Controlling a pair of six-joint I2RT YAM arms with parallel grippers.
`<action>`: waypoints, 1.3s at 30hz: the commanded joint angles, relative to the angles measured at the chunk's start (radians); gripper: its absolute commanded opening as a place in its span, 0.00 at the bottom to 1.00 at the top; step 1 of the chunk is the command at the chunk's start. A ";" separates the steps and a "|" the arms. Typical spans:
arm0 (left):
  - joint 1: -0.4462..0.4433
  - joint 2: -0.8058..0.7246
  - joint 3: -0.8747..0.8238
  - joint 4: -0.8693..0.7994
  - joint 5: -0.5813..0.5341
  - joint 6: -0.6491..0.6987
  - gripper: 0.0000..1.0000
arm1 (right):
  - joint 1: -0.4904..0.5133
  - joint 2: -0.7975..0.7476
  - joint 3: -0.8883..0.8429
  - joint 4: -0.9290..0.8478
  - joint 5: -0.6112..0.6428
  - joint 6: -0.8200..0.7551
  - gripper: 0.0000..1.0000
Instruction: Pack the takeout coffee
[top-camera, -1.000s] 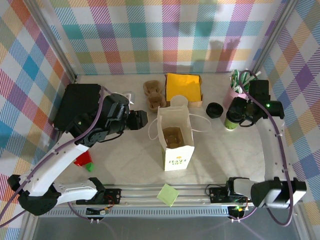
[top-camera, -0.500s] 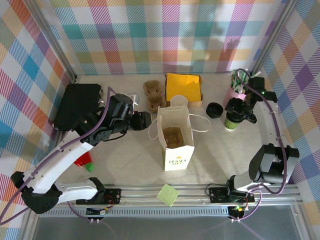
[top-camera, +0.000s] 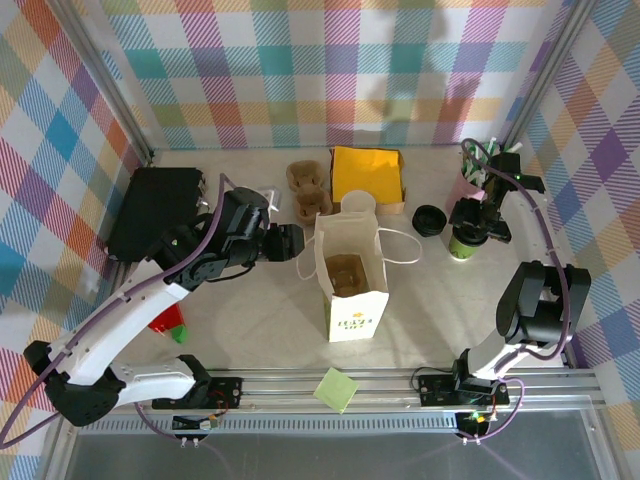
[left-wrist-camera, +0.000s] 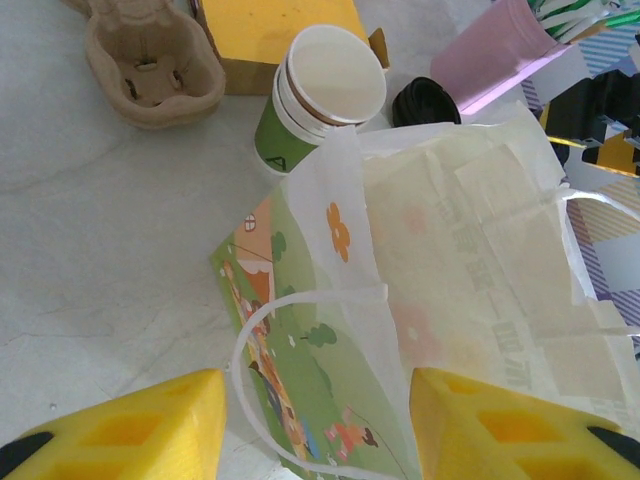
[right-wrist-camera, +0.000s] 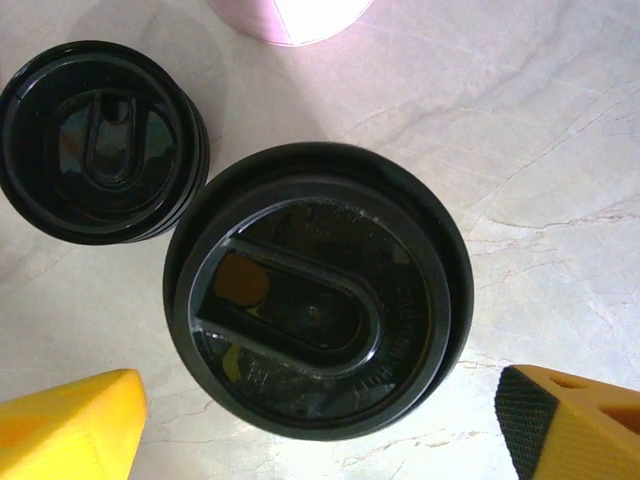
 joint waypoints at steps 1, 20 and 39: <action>0.011 0.001 -0.010 0.017 0.004 0.021 0.51 | -0.008 0.034 0.036 -0.002 0.020 -0.029 0.90; 0.018 0.006 -0.018 0.017 0.011 0.024 0.52 | -0.008 0.090 0.063 -0.016 0.004 -0.041 0.85; 0.030 0.016 -0.018 0.017 0.020 0.021 0.53 | 0.002 0.144 0.074 -0.055 -0.005 -0.031 0.78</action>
